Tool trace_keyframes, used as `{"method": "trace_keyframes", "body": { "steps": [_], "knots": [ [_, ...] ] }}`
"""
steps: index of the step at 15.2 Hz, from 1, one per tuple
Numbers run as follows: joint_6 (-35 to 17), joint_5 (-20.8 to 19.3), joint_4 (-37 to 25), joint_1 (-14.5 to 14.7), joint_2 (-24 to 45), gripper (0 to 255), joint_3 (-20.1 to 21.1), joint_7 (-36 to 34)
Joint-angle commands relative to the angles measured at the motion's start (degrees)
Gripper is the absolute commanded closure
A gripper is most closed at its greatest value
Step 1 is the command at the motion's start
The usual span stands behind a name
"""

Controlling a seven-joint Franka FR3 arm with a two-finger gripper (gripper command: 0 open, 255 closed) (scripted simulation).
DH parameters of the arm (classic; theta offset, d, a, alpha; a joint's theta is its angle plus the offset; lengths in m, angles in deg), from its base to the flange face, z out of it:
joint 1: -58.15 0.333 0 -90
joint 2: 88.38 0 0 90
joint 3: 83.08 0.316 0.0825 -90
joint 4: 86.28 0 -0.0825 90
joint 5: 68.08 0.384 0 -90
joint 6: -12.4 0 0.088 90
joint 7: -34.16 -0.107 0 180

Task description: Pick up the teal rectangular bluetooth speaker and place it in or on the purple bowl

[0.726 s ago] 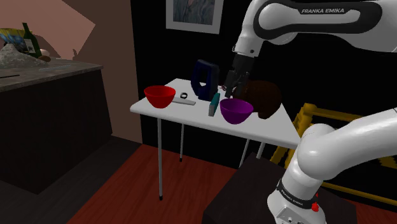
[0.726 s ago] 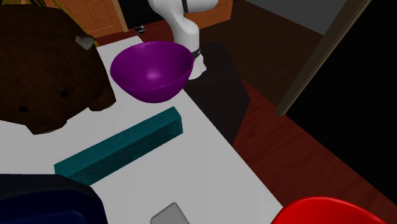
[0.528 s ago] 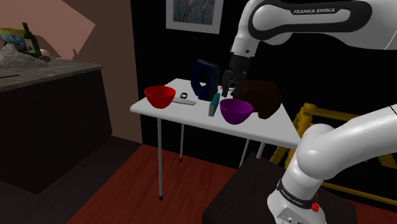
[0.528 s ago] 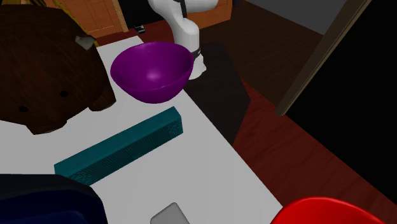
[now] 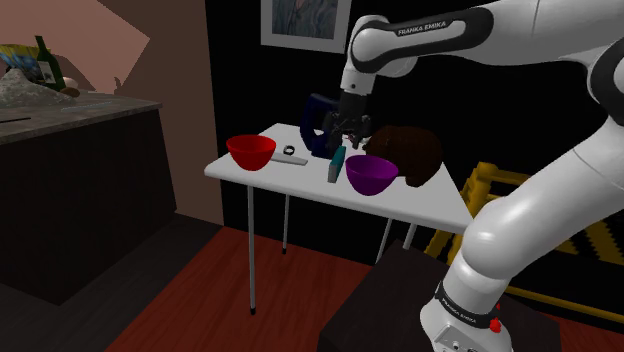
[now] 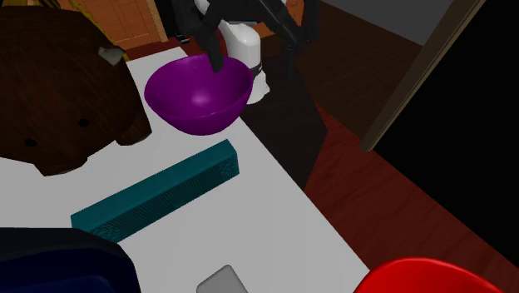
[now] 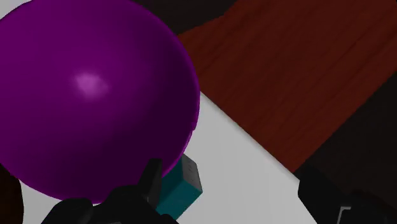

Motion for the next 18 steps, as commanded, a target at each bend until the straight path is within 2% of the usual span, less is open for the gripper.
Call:
{"method": "trace_keyframes", "body": {
  "steps": [1, 12, 18],
  "knots": [
    [-1.59, -0.38, -2.37, -1.38, 4.38, 0, 0.37, -5.06],
    [-3.63, -3.27, -15.65, -7.94, 22.8, 0, -2.74, -27.34],
    [-8.16, -3.15, -11.93, -7.85, 23.61, 0, -2.69, -27.26]
  ]
}}
